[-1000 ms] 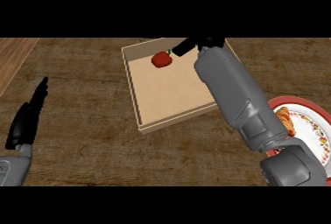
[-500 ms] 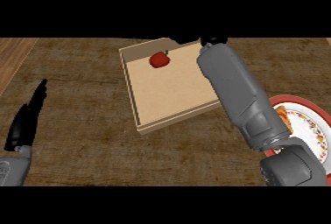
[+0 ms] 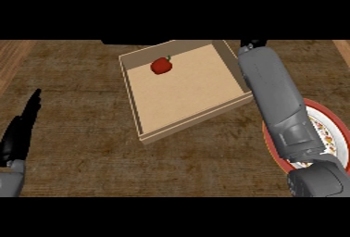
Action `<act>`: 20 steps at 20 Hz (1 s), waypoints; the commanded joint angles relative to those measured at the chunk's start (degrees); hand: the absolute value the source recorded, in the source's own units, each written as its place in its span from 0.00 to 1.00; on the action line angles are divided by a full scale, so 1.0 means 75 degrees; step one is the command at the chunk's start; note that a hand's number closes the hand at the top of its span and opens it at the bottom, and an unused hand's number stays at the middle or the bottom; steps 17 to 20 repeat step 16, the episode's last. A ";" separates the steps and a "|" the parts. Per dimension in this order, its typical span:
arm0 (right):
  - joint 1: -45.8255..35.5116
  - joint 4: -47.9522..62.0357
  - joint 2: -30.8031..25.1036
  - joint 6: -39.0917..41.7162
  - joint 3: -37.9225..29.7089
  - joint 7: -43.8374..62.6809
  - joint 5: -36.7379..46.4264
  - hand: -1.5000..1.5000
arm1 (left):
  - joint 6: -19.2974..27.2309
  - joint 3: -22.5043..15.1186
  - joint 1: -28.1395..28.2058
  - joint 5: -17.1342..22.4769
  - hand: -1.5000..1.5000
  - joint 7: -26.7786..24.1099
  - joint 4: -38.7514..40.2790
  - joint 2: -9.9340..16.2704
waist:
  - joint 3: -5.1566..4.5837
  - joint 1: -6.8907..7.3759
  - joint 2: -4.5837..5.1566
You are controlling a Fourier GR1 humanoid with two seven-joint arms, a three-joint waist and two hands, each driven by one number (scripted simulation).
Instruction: Pick the bell pepper from the plate and place it in the cardboard box
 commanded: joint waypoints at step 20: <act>0.5240 -0.6266 -0.1864 0.3739 0.0575 0.1484 -0.1210 0.00 | -0.0192 0.0385 0.0596 -0.0062 0.50 0.0168 -0.0716 0.0049 | -0.0005 -0.0274 -0.0097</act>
